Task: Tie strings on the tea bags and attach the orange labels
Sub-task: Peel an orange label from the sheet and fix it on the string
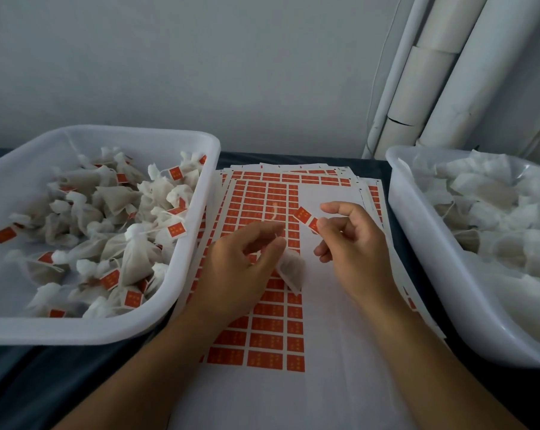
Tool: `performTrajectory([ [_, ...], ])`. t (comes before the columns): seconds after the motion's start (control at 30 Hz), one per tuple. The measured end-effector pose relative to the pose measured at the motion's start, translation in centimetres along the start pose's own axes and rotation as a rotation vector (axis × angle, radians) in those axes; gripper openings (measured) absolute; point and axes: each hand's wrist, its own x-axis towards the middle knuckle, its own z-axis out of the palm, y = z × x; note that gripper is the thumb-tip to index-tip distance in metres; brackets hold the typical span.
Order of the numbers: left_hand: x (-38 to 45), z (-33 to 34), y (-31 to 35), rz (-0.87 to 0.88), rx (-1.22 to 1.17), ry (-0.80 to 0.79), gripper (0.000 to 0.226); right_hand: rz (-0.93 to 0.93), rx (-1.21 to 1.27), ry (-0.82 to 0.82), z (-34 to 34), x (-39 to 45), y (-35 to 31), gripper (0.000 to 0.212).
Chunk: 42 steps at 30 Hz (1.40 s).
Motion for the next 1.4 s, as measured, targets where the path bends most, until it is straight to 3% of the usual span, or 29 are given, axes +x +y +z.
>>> performTrajectory([
  [0.1, 0.0, 0.2, 0.2, 0.001, -0.111, 0.060, 0.025, -0.028, 0.041, -0.015, 0.0, 0.0, -0.1, 0.015],
  [0.27, -0.2, 0.2, 0.6, 0.047, -0.168, 0.108, 0.027, -0.120, 0.141, -0.097, -0.3, -0.3, -0.8, 0.013],
  [0.47, -0.5, -0.1, 0.9, 0.087, -0.146, 0.016, 0.044, -0.213, 0.115, -0.180, 0.0, -0.9, -1.3, 0.014],
  [0.77, -0.5, -0.1, 0.7, 0.134, -0.219, -0.064, 0.044, -0.318, -0.064, -0.239, 0.5, -1.2, -1.3, 0.018],
  [1.3, -0.4, 0.1, 0.1, 0.127, -0.325, -0.105, 0.033, -0.283, -0.203, -0.216, 0.7, -1.1, -0.9, 0.032],
  [1.4, -0.5, 0.2, 0.1, 0.105, -0.293, -0.100, 0.036, -0.256, -0.286, -0.218, 0.7, -1.1, -1.0, 0.044],
])
